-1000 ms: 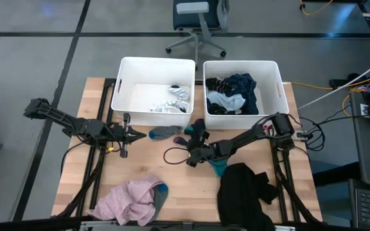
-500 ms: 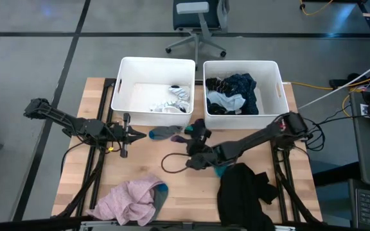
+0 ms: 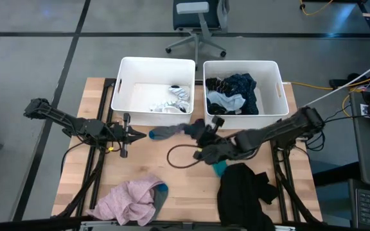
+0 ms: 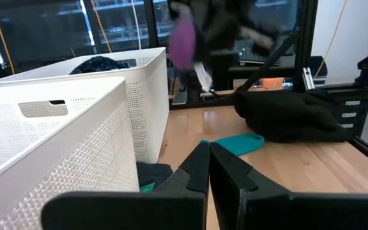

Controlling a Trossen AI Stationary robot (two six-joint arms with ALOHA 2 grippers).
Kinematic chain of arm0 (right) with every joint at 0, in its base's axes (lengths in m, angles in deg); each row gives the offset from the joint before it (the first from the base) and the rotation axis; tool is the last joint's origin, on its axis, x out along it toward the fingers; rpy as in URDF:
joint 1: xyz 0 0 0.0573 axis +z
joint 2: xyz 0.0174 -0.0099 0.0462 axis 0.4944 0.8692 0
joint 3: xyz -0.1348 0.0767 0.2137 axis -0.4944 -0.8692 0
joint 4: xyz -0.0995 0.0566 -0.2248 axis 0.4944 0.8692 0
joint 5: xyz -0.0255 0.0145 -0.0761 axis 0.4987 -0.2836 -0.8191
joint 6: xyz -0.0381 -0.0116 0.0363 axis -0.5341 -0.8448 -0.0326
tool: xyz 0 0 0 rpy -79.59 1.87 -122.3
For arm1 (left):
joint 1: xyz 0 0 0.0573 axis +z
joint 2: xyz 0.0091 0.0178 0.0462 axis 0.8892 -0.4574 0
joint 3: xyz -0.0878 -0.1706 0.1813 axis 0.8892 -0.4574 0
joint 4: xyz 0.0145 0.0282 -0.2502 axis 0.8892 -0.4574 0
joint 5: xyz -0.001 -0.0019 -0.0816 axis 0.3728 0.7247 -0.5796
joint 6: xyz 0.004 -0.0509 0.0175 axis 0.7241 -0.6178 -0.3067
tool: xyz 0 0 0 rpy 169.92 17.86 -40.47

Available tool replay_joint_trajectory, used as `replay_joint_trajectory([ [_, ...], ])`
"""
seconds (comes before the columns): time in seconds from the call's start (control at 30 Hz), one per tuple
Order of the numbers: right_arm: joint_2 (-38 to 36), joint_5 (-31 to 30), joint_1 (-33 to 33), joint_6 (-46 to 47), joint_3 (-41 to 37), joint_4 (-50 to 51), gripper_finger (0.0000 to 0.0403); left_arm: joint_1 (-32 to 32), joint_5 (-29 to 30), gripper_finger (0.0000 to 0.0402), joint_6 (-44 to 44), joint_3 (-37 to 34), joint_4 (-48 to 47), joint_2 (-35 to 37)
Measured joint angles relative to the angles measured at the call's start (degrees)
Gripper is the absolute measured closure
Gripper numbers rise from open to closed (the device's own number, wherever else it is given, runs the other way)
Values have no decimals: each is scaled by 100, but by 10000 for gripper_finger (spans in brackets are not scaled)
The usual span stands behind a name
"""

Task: Sort clothes
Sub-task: Put the dark blue sock into the right white bin

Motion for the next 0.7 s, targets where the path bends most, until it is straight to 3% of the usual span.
replay_joint_trajectory([
  [0.27, -619, -950, -171, 310, 806, 1758, 386, 1, -2, 400, -6, 2, 2, 2],
  [0.57, -1237, -854, -1190, 1785, 829, 3695, 375, 0, 0, 400, -6, 2, 2, 0],
  [0.7, -1238, -708, -1748, 1928, 824, 3977, 375, 0, 0, 400, 90, 2, 2, 2],
])
